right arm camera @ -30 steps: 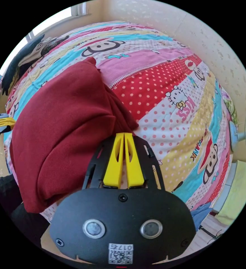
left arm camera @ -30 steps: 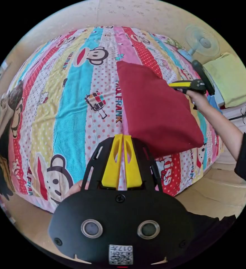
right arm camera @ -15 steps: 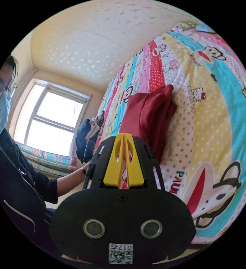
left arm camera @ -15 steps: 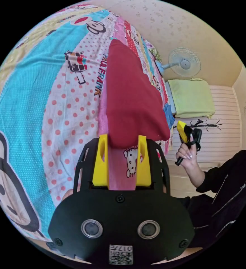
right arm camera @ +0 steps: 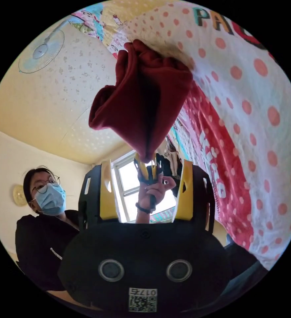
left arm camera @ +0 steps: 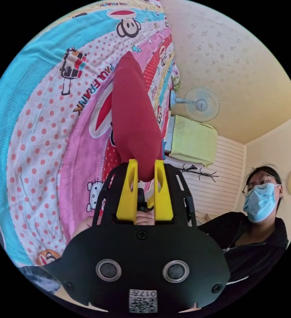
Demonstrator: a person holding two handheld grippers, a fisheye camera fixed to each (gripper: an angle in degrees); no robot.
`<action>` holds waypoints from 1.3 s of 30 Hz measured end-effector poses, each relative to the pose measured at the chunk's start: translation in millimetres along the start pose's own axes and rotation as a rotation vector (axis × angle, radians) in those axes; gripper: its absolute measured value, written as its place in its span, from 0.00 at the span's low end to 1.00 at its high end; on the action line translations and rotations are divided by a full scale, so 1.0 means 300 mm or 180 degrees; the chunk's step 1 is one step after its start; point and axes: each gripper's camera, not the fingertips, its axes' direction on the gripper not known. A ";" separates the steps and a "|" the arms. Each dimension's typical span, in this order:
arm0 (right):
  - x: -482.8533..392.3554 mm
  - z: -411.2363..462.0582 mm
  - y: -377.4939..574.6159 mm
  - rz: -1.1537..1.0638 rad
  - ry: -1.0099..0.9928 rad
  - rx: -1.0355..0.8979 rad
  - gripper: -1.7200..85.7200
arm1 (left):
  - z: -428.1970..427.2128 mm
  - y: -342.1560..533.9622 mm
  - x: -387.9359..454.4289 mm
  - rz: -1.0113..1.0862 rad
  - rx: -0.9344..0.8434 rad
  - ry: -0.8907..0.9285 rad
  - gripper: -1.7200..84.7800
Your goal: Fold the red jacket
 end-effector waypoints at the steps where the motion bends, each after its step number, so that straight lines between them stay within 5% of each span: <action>1: 0.008 -0.005 -0.021 -0.0010 -0.0163 0.0308 0.38 | -0.003 -0.009 0.007 -0.0008 0.0003 0.0072 0.11; 9: -0.039 0.103 -0.263 -0.0189 -0.0242 0.0710 0.35 | -0.054 -0.034 -0.016 -0.0018 0.0113 0.0188 0.11; 20: 0.085 0.153 -0.251 0.0481 -0.0187 0.1151 0.17 | -0.190 0.159 -0.273 -0.0578 0.1476 0.0995 0.21; 25: 0.090 0.187 -0.297 0.0440 -0.0094 0.1114 0.14 | -0.108 0.012 -0.277 -0.0589 0.1217 0.0868 0.25; 32: 0.063 0.248 -0.364 0.0321 -0.0111 0.1103 0.13 | -0.036 -0.179 -0.235 -0.0582 0.0796 0.1090 0.16; 39: -0.020 0.282 -0.308 0.0314 0.0394 0.0740 0.12 | -0.133 -0.069 -0.174 -0.0658 0.0672 0.1234 0.14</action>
